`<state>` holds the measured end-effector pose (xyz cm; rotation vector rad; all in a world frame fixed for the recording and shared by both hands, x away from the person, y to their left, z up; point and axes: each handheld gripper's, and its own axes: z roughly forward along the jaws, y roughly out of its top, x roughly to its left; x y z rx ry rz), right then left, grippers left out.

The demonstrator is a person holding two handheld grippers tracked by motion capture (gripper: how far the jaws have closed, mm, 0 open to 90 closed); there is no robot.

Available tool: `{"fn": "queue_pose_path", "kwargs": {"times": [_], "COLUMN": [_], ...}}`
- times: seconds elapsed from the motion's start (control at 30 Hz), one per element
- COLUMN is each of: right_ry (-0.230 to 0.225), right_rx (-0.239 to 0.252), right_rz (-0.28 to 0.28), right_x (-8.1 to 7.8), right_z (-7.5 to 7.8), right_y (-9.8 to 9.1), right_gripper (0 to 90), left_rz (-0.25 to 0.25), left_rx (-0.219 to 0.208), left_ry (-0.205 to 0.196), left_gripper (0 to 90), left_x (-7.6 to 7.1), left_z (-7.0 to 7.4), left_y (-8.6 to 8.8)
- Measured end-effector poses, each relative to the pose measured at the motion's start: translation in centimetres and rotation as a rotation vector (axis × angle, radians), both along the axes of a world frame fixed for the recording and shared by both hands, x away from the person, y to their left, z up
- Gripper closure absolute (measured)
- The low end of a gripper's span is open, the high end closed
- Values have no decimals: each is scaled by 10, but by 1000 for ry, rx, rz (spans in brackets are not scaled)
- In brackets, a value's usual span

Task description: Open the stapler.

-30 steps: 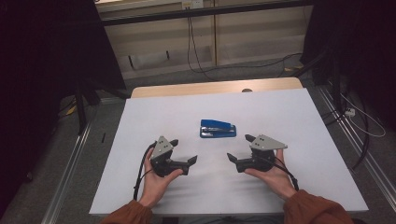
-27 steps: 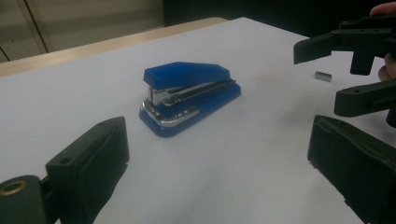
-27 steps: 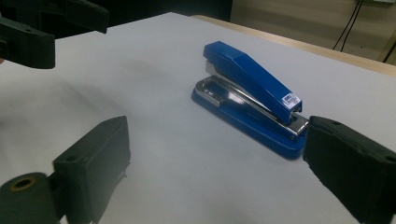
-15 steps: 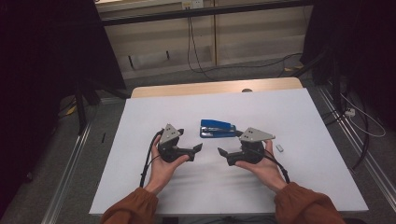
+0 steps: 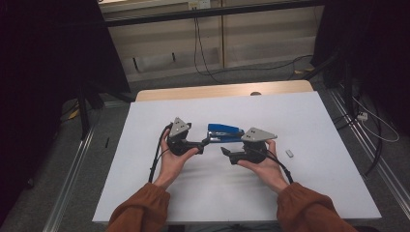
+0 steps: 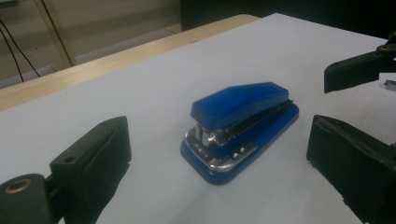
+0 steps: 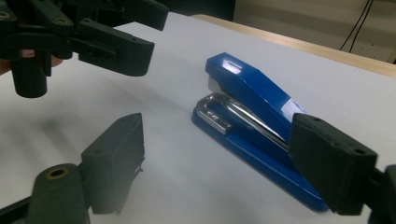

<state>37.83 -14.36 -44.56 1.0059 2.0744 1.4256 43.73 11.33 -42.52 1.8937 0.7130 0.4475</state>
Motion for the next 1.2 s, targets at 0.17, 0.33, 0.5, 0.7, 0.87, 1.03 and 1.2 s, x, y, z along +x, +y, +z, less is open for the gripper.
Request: {"fn": "queue_pose_path", "kwargs": {"times": [0.17,0.33,0.5,0.7,0.87,1.03,1.2], "right_ry": [-8,-15,-19,-10,16,10,-6], "right_rx": [5,2,-6,-7,-2,-5,-7], "right_rz": [-6,1,-5,-19,-3,9,35], "right_x": [5,12,20,26,31,34,34], "right_z": [-1,3,0,-2,-3,-3,-2], "right_y": [1,2,5,8,12,17,22], "right_gripper": [202,228,250,322,383,460,653], "left_rz": [5,11,26,35,45,51,48], "left_rx": [12,9,9,16,33,30,23], "left_ry": [4,-4,12,20,23,42,52], "left_gripper": [70,94,76,75,64,62,69], "left_x": [12,18,22,22,24,25,24], "left_z": [-3,-5,-8,-8,-10,-9,-8], "left_y": [-8,-11,-6,-4,-1,3,5]}}
